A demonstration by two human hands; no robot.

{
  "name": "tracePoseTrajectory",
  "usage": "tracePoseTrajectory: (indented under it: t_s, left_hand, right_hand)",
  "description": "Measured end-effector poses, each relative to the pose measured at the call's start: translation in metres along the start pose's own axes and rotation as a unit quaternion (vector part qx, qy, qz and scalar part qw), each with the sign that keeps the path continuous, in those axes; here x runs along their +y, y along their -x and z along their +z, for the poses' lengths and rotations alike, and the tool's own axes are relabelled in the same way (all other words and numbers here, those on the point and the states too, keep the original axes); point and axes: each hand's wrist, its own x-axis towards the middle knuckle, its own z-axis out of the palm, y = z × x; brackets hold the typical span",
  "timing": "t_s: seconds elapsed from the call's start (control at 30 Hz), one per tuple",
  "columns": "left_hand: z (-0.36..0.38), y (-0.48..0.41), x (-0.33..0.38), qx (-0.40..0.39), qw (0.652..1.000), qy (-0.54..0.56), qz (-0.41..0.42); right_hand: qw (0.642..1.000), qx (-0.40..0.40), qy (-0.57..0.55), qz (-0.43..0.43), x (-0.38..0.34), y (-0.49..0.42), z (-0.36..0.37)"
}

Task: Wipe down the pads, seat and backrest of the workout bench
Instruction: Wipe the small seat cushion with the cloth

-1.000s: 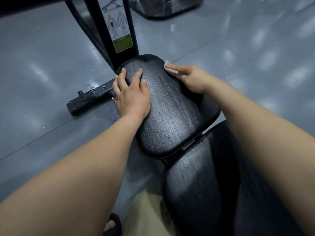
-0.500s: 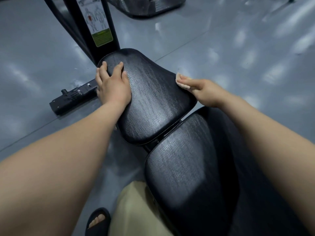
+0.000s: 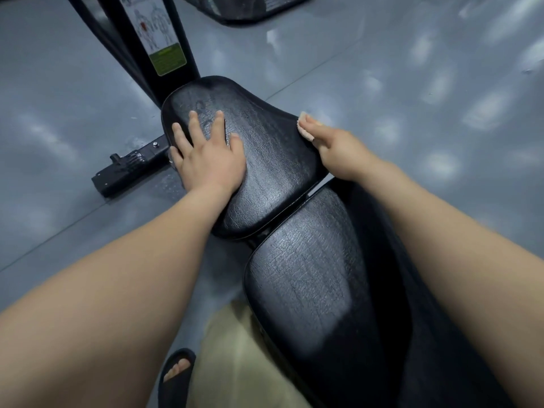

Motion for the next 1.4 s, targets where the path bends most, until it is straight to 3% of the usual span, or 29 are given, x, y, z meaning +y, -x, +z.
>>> tracePoseTrajectory:
  t_s: [0.17,0.33,0.63,0.9,1.13,1.4]
  left_hand:
    - [0.001,0.001,0.003,0.016,1.000,-0.006,-0.001]
    - [0.003,0.001,0.003,0.021,1.000,-0.018,-0.002]
    - [0.001,0.002,0.001,0.023,1.000,-0.015,0.003]
    - [0.001,0.001,0.000,0.017,1.000,-0.012,0.005]
    - [-0.008,-0.001,-0.009,-0.017,1.000,0.010,0.020]
    - [-0.012,-0.002,-0.035,-0.019,0.997,0.026,0.070]
  right_hand:
    - [0.999,0.013,0.050,-0.009,-0.009,0.026,0.001]
    - [0.991,-0.003,0.104,-0.082,-0.016,0.041,0.000]
    - [0.996,0.003,0.087,0.028,-0.019,0.000,0.004]
    - [0.976,-0.053,0.159,-0.140,-0.029,0.044,0.024]
    - [0.992,-0.025,0.107,-0.064,-0.037,0.008,0.008]
    - [0.991,-0.070,0.115,-0.023,-0.057,-0.052,0.006]
